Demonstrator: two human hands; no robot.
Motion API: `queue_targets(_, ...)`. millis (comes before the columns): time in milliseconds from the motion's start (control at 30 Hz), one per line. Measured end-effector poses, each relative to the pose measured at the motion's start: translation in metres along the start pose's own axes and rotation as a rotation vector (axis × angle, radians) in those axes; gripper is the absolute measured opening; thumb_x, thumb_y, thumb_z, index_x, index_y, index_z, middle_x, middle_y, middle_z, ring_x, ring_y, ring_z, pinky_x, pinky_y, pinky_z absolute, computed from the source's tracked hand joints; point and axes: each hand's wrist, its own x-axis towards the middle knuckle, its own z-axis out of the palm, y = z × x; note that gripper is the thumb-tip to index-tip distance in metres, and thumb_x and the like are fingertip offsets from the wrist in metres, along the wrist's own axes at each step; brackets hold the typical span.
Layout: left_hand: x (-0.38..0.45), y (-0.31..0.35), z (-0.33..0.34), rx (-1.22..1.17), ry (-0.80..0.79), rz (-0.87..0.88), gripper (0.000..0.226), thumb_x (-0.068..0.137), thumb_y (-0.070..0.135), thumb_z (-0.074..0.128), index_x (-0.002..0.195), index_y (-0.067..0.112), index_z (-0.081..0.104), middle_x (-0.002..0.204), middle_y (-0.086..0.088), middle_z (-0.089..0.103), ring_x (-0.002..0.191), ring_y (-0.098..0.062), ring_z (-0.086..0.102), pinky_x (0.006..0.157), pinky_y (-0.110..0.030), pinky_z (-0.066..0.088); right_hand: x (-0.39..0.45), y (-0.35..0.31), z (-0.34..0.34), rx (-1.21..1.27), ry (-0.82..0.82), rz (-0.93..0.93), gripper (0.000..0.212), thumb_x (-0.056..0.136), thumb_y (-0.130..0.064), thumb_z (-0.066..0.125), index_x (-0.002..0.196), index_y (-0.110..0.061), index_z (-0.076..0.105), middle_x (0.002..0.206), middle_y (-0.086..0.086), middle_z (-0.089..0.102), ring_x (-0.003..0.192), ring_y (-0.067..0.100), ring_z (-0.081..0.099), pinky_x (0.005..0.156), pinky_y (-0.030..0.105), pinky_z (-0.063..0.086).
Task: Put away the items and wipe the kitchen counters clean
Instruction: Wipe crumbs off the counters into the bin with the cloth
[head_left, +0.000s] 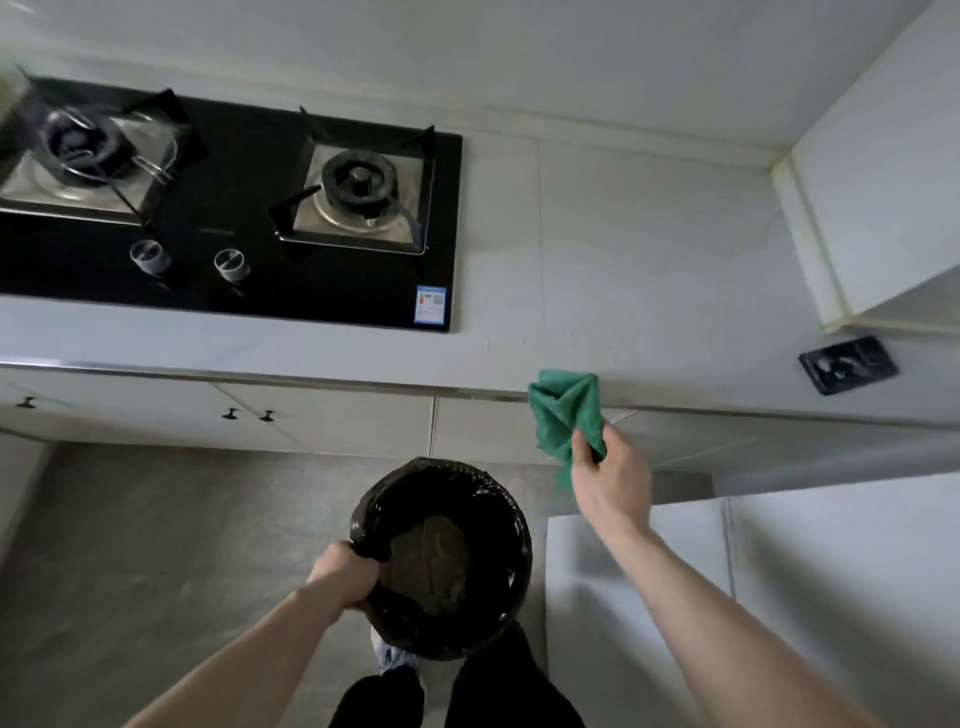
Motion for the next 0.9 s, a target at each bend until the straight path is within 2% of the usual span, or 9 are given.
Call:
queue_targets(100, -0.011, 0.021, 0.001, -0.006, 0.004, 0.009, 0.008, 0.086, 0.010, 0.055, 0.083, 0.009, 0.062, 0.078, -0.008, 0.066, 0.065, -0.019, 0.063, 0.046, -0.022, 0.050, 0.054, -0.008, -0.026, -0.004, 0.112, -0.013, 0.018, 0.098, -0.030, 0.057, 0.090, -0.016, 0.065, 0.082, 0.003, 0.067, 0.080, 0.032, 0.062, 0.064, 0.032, 0.038)
queue_targets(200, -0.017, 0.045, 0.007, -0.053, 0.018, 0.005, 0.013, 0.088, 0.006, 0.053, 0.093, 0.008, 0.064, 0.078, -0.009, 0.066, 0.063, -0.019, 0.064, 0.036, -0.019, 0.042, 0.111, -0.007, -0.045, -0.074, 0.185, -0.004, 0.017, 0.098, -0.027, 0.056, 0.101, -0.016, 0.068, 0.096, 0.008, 0.070, 0.090, 0.034, 0.063, 0.068, 0.031, 0.035)
queue_targets(267, -0.020, 0.061, 0.010, -0.104, 0.014, -0.014, 0.015, 0.088, 0.002, 0.051, 0.094, 0.006, 0.064, 0.078, -0.012, 0.067, 0.061, -0.022, 0.066, 0.035, -0.019, 0.043, 0.150, -0.003, -0.052, -0.126, 0.178, 0.003, 0.018, 0.097, -0.025, 0.056, 0.105, -0.016, 0.069, 0.102, 0.010, 0.070, 0.096, 0.036, 0.063, 0.070, 0.033, 0.039)
queue_targets(367, -0.018, 0.079, 0.015, -0.164, 0.009, -0.047, 0.020, 0.085, 0.000, 0.050, 0.096, 0.005, 0.066, 0.082, -0.017, 0.070, 0.064, -0.029, 0.071, 0.041, -0.025, 0.051, 0.200, 0.004, -0.058, -0.172, 0.143, 0.012, 0.019, 0.097, -0.023, 0.054, 0.109, -0.017, 0.068, 0.107, 0.010, 0.069, 0.099, 0.037, 0.064, 0.074, 0.035, 0.043)
queue_targets(467, -0.013, 0.091, 0.019, -0.197, 0.025, -0.077, 0.024, 0.081, 0.000, 0.050, 0.095, 0.005, 0.068, 0.084, -0.020, 0.072, 0.068, -0.033, 0.074, 0.049, -0.036, 0.061, 0.238, 0.009, -0.055, -0.227, 0.081, -0.011, 0.020, 0.097, -0.021, 0.054, 0.109, -0.012, 0.067, 0.110, 0.013, 0.069, 0.102, 0.038, 0.063, 0.076, 0.037, 0.046)
queue_targets(600, -0.003, 0.100, 0.028, -0.254, 0.006, -0.111, 0.028, 0.076, 0.000, 0.052, 0.096, 0.004, 0.071, 0.082, -0.021, 0.073, 0.066, -0.036, 0.074, 0.050, -0.037, 0.061, 0.274, 0.010, -0.031, -0.315, -0.096, -0.044, 0.025, 0.100, -0.026, 0.052, 0.110, -0.007, 0.066, 0.114, 0.019, 0.069, 0.109, 0.039, 0.062, 0.087, 0.040, 0.049)
queue_targets(700, 0.003, 0.101, 0.034, -0.278, -0.012, -0.118, 0.033, 0.069, 0.003, 0.051, 0.093, 0.007, 0.072, 0.080, -0.021, 0.075, 0.066, -0.037, 0.075, 0.057, -0.045, 0.064, 0.275, 0.011, -0.009, -0.387, -0.207, -0.085, 0.027, 0.101, -0.031, 0.051, 0.113, -0.012, 0.066, 0.119, 0.012, 0.068, 0.111, 0.036, 0.062, 0.093, 0.040, 0.050)
queue_targets(800, 0.015, 0.103, 0.038, -0.288, -0.036, -0.124, 0.035, 0.063, 0.004, 0.052, 0.091, 0.008, 0.073, 0.078, -0.019, 0.075, 0.071, -0.037, 0.075, 0.062, -0.042, 0.064, 0.273, 0.014, 0.000, -0.435, -0.176, -0.092, 0.030, 0.100, -0.034, 0.051, 0.122, -0.018, 0.065, 0.128, 0.004, 0.065, 0.112, 0.036, 0.060, 0.091, 0.041, 0.051)
queue_targets(900, 0.036, 0.090, 0.048, -0.267, -0.047, -0.110, 0.039, 0.052, 0.008, 0.052, 0.084, 0.008, 0.075, 0.073, -0.016, 0.075, 0.074, -0.035, 0.075, 0.067, -0.045, 0.065, 0.272, 0.015, 0.003, -0.472, -0.206, -0.125, 0.032, 0.100, -0.034, 0.051, 0.127, -0.021, 0.064, 0.129, 0.003, 0.065, 0.114, 0.036, 0.060, 0.092, 0.042, 0.051)
